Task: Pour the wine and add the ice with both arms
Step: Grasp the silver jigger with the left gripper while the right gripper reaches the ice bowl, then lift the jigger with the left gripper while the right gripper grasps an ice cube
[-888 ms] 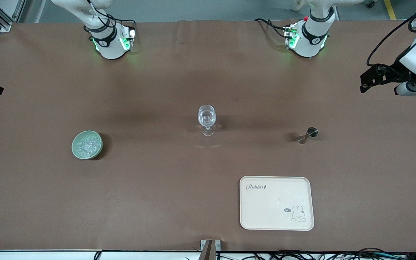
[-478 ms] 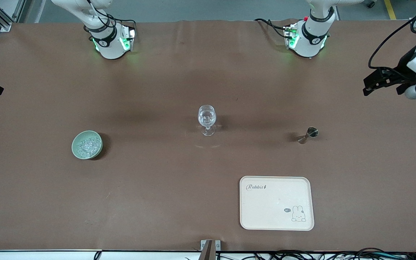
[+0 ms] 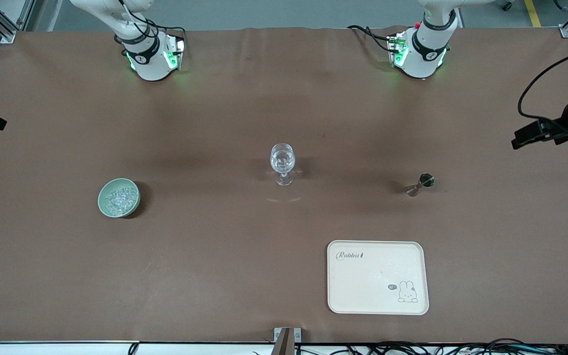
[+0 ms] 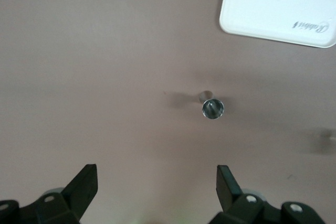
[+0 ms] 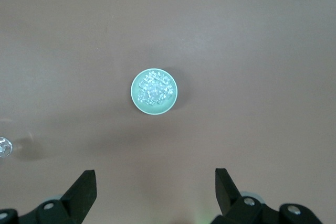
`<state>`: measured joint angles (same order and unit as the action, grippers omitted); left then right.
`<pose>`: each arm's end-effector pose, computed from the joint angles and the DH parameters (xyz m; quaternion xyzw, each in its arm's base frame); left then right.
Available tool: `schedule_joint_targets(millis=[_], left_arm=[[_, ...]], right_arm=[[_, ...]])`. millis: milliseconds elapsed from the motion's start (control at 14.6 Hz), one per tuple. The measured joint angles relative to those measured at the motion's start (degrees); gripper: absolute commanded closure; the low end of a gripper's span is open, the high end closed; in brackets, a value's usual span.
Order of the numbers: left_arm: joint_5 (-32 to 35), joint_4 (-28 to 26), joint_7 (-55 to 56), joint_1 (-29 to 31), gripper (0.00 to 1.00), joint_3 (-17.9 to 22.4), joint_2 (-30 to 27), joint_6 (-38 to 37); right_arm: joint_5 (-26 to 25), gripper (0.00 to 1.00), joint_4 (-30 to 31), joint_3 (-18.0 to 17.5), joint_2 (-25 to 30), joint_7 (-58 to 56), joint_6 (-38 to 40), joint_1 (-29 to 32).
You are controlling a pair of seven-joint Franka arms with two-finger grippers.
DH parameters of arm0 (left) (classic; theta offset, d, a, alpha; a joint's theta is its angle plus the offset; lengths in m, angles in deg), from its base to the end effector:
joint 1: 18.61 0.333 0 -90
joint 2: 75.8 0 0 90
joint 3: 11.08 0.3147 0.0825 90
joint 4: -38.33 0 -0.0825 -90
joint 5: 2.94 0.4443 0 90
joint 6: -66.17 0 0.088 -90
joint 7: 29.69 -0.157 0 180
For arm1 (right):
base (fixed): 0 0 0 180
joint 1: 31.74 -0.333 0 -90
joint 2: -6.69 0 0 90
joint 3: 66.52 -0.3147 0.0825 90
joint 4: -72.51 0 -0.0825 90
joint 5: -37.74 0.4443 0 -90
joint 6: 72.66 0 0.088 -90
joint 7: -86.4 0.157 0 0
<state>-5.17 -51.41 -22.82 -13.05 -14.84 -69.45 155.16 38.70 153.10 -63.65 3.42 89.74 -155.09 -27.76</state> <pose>0.6351 0.0153 0.5052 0.9949 0.0763 -0.0627 0.0203 0.6133 -0.0700 0.6129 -0.9960 0.0878 0.0122 0.0073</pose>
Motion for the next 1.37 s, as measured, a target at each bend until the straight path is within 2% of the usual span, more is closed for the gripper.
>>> schedule_joint_targets(millis=[546, 888, 1229, 1366], left_arm=[[-20.6, -2.0, 12.2, 8.4, 0.04, 0.2, 19.3, 4.4], [-30.6, -2.4, 16.5, 11.8, 0.06, 0.2, 28.7, 4.7], [-39.7, -3.4, 19.2, 12.9, 0.09, 0.2, 35.7, 4.7], [-41.9, -4.2, 20.1, 12.7, 0.13, 0.0, 37.2, 4.7]], right_arm=[[0.0, 0.00, 20.3, -0.3, -3.6, -4.1, -22.0, -1.1], [0.0, 0.00, 31.5, -0.4, -8.3, -6.3, -41.8, -2.4], [-0.4, 0.01, 36.4, -0.5, -13.3, -7.4, -52.2, -3.3], [-1.2, 0.07, 37.6, -0.5, -14.8, -7.4, -54.6, -3.6]])
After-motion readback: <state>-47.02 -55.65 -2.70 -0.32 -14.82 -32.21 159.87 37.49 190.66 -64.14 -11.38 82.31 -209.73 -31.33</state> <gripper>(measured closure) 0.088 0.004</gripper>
